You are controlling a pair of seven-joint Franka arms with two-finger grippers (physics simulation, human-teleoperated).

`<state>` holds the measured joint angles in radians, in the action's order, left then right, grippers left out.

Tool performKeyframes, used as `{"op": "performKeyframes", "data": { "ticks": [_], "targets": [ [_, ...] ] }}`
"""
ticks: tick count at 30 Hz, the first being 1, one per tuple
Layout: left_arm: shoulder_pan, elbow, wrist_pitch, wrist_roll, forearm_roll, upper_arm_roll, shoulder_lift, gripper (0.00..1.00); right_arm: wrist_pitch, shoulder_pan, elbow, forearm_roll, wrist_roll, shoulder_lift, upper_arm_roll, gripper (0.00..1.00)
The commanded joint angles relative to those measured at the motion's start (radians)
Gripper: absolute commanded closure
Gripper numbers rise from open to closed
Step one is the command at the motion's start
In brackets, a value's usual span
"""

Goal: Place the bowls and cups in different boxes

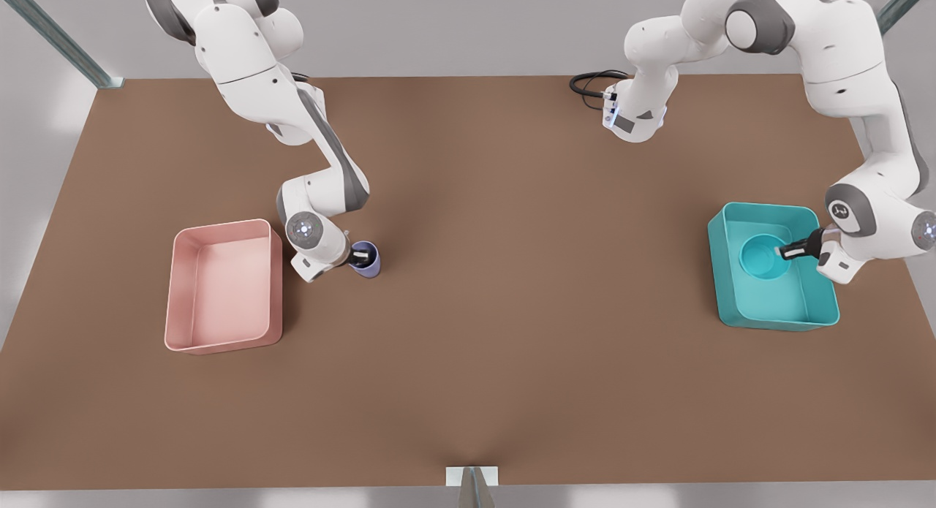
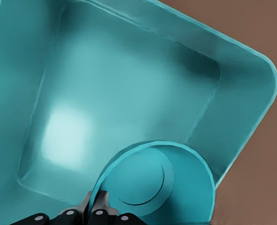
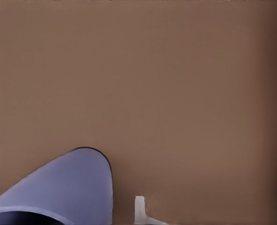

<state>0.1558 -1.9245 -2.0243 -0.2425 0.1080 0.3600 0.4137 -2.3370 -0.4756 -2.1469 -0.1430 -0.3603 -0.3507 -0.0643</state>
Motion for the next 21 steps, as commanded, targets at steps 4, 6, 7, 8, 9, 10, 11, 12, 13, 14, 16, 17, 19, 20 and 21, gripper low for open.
{"op": "performKeyframes", "data": {
  "ticks": [4,6,7,8,9,10,11,12,13,14,16,17,19,20,21],
  "targets": [
    [0.014,-0.011,-0.169,-0.143,0.002,0.0,0.024,0.79,0.008,0.003,0.021,0.008,-0.035,-0.008,0.0,0.79],
    [0.019,-0.011,-0.204,-0.143,0.002,0.0,0.05,0.79,0.045,0.012,0.05,0.008,-0.031,-0.002,0.0,0.79],
    [0.024,-0.01,-0.231,-0.144,0.002,0.0,0.066,0.79,0.1,0.02,0.091,0.008,-0.025,0.006,0.0,0.79],
    [0.024,-0.011,-0.231,-0.144,0.002,0.0,0.068,0.79,0.154,0.037,0.133,0.008,-0.017,0.013,0.0,0.79],
    [0.024,-0.01,-0.231,-0.146,0.002,0.0,0.068,0.79,0.215,0.057,0.192,0.008,0.021,0.018,-0.002,0.79],
    [0.024,-0.01,-0.229,-0.149,0.002,0.0,0.068,0.22,0.264,0.098,0.245,0.008,0.105,0.032,-0.005,0.79],
    [0.024,-0.008,-0.228,-0.167,0.002,0.0,0.068,0.12,0.306,0.15,0.297,0.008,0.216,0.042,-0.006,0.79],
    [0.024,-0.008,-0.226,-0.17,0.002,0.0,0.066,0.04,0.37,0.221,0.367,0.01,0.359,0.044,-0.011,0.79],
    [0.022,-0.007,-0.2,-0.169,0.002,-0.001,0.047,0.0,0.412,0.273,0.415,0.016,0.455,0.044,-0.011,0.79],
    [0.004,0.009,-0.078,-0.149,0.002,-0.001,-0.019,0.0,0.416,0.34,0.444,0.023,0.593,0.044,-0.012,0.79],
    [-0.107,0.105,0.268,0.032,-0.082,-0.007,-0.185,0.0,0.416,0.437,0.476,0.026,0.776,0.035,-0.02,0.79],
    [-0.127,0.218,0.413,0.069,-0.106,-0.075,-0.207,0.0,0.415,0.483,0.484,0.026,0.863,0.03,-0.023,0.79],
    [-0.128,0.38,0.553,0.199,-0.204,-0.283,-0.211,0.0,0.415,0.549,0.484,0.026,0.939,0.007,-0.035,0.79],
    [-0.13,0.43,0.579,0.224,-0.244,-0.397,-0.211,0.0,0.406,0.577,0.486,0.029,0.955,-0.017,-0.035,0.79],
    [-0.13,0.459,0.581,0.226,-0.241,-0.45,-0.211,0.0,0.389,0.584,0.486,0.029,0.959,-0.05,-0.035,0.79]
  ]
}}
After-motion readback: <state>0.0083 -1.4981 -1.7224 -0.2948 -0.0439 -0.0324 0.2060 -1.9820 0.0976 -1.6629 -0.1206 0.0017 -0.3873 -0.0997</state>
